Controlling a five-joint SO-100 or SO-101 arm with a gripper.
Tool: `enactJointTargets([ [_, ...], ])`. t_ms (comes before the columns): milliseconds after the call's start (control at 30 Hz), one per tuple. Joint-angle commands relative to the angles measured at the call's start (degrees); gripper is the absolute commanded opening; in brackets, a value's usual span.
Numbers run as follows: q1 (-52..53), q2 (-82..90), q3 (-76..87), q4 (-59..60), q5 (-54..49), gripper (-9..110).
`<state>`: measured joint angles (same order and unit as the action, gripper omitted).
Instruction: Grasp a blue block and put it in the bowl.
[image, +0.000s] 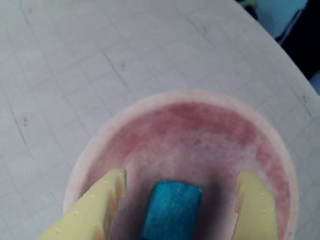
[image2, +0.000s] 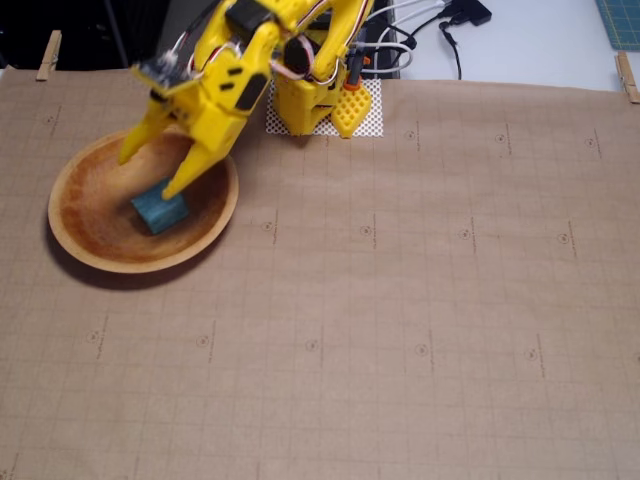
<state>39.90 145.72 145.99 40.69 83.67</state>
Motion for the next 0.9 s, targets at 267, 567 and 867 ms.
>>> enactJointTargets([
  [267, -7.73, 14.15, -15.47, 19.78, 0.44, 23],
  [567, -16.88, 14.50, -19.34, 25.40, 2.64, 10],
  [867, -24.70, 14.50, -22.15, 28.83, 2.64, 1],
])
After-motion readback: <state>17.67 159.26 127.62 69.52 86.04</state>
